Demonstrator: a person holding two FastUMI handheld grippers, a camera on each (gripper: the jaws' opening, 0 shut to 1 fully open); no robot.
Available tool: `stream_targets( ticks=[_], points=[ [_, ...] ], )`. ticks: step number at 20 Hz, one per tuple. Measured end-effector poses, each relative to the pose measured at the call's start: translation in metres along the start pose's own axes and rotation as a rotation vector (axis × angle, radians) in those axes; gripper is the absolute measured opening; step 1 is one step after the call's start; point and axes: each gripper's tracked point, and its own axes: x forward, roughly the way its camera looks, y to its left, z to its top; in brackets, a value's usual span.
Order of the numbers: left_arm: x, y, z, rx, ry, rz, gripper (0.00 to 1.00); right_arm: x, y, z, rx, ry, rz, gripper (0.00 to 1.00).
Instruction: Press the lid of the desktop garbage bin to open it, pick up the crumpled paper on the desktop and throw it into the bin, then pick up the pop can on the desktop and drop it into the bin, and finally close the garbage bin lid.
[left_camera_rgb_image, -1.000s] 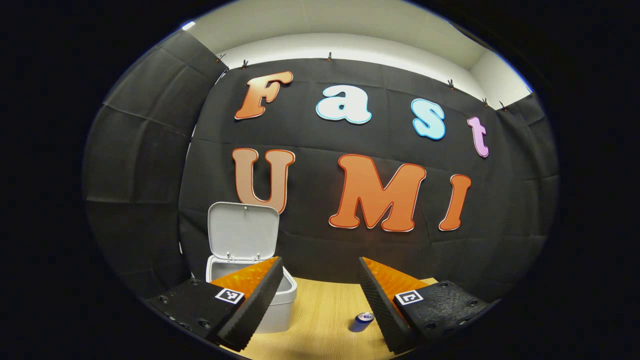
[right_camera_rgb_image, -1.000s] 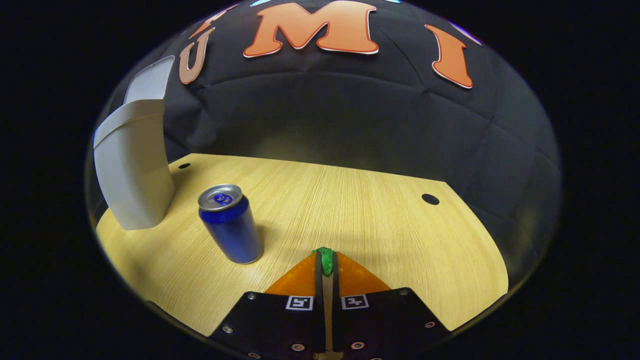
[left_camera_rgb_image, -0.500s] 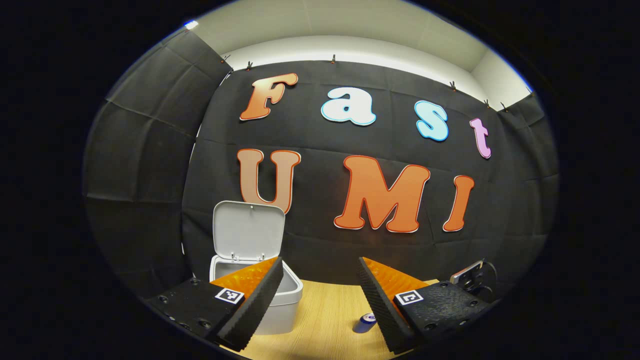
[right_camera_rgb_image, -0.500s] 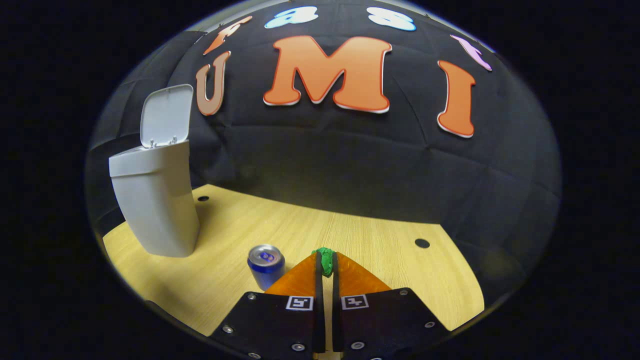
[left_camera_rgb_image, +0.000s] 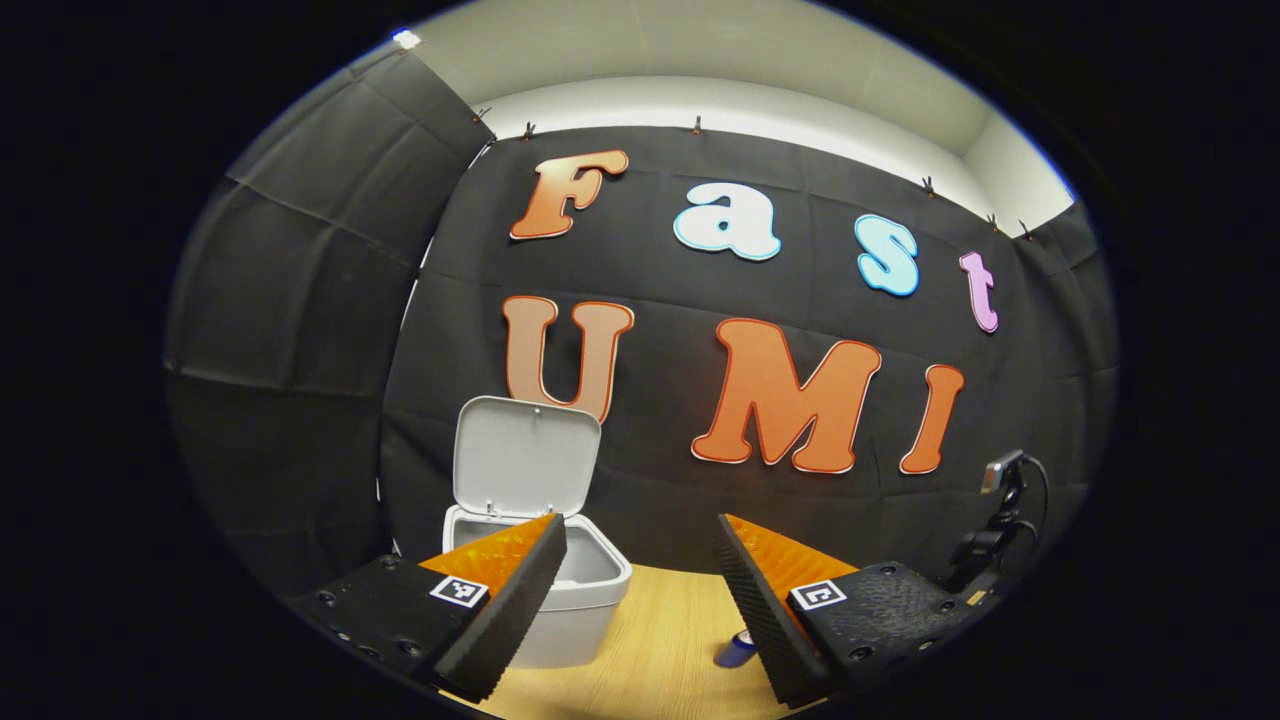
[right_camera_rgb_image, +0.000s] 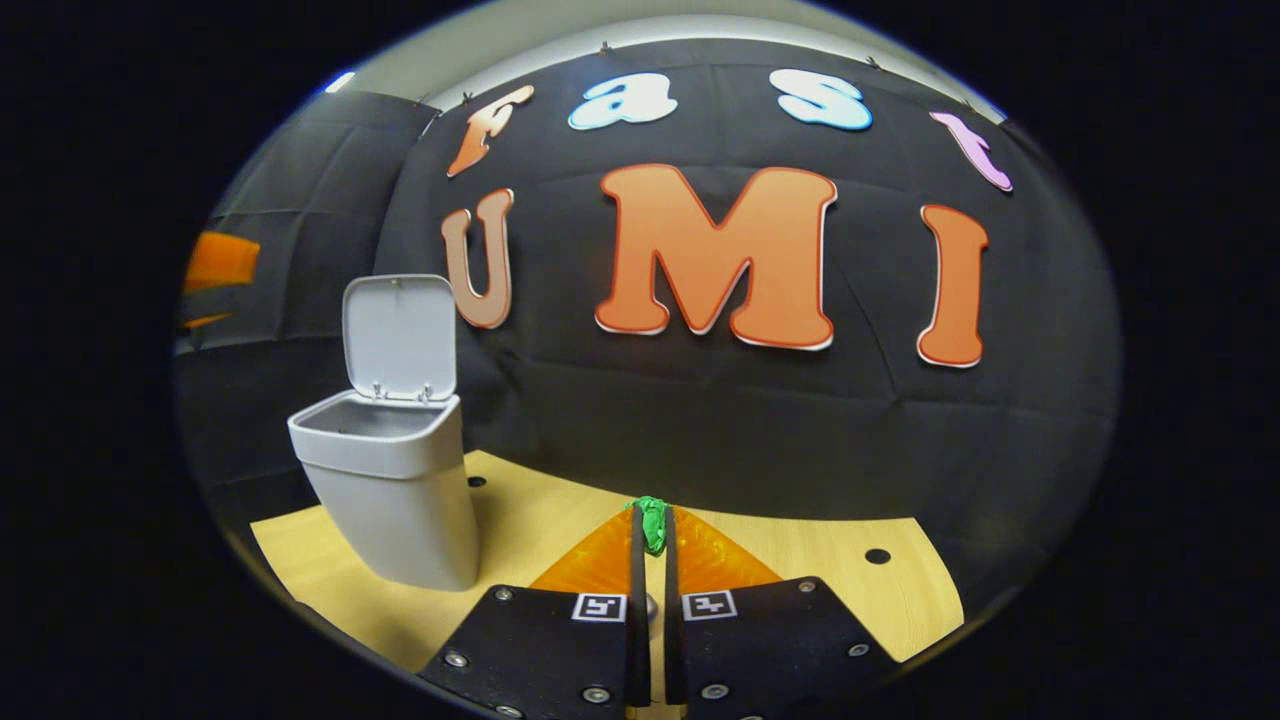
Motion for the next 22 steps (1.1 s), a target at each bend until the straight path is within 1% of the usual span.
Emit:
stream_targets(
  ticks=[5,11,13,14,15,22],
  points=[
    [-0.009,0.026,0.005,0.000,-0.020,0.049,0.93,0.012,0.047,0.041,0.006,-0.063,0.094,0.05],
    [-0.025,0.064,0.011,0.007,-0.040,0.124,0.94,0.036,0.121,0.065,0.005,-0.098,0.241,0.06],
    [-0.031,0.076,0.012,0.010,-0.041,0.149,0.92,0.044,0.148,0.067,0.009,-0.102,0.290,0.05],
    [-0.033,0.082,0.013,0.013,-0.042,0.161,0.94,0.049,0.160,0.067,0.013,-0.102,0.311,0.05],
    [-0.036,0.088,0.013,0.015,-0.043,0.174,0.92,0.052,0.173,0.068,0.013,-0.099,0.332,0.05],
    [-0.049,0.133,0.018,0.040,-0.050,0.264,0.92,0.083,0.243,0.069,0.004,-0.101,0.424,0.06]
  ],
)
